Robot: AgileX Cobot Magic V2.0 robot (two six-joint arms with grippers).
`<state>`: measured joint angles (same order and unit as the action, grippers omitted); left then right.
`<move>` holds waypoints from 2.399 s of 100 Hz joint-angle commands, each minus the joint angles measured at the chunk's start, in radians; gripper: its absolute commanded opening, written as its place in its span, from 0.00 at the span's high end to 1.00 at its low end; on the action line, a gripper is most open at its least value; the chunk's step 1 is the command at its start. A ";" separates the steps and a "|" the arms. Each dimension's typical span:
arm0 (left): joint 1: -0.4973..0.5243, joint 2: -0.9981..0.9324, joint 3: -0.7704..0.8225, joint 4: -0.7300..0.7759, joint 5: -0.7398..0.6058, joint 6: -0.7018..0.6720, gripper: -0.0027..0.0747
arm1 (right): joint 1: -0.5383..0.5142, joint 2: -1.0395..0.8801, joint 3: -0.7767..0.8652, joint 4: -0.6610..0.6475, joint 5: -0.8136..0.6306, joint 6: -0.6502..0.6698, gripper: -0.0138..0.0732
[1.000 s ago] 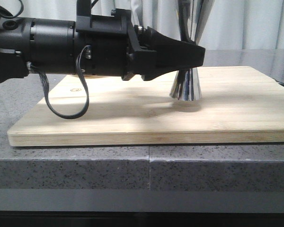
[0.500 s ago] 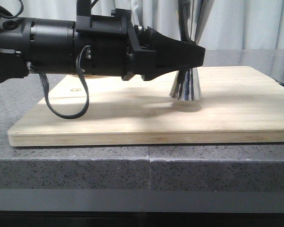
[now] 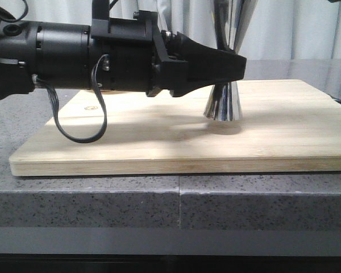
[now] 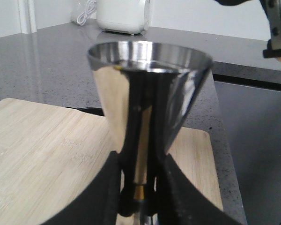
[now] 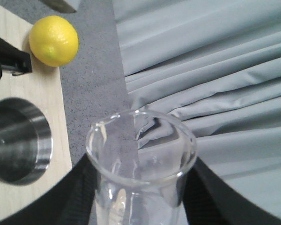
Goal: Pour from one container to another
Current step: 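Tilt the beaker upright with the right gripper, then lower the beaker onto the board with the right gripper and release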
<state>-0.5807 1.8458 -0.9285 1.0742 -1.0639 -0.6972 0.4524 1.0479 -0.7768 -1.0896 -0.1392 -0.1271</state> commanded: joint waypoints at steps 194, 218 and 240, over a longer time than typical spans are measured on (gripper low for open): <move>0.000 -0.057 -0.029 -0.047 -0.096 -0.010 0.99 | -0.282 0.561 -0.031 0.814 -0.580 0.103 0.67; 0.000 -0.057 -0.029 -0.047 -0.096 -0.010 0.99 | -0.282 0.595 0.018 0.831 -0.681 0.127 0.67; 0.000 -0.057 -0.029 -0.047 -0.096 -0.010 0.99 | -0.282 0.595 0.034 0.831 -0.689 0.127 0.67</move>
<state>-0.5807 1.8458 -0.9285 1.0764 -1.0781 -0.6972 0.1759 1.6774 -0.7251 -0.2704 -0.7302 0.0000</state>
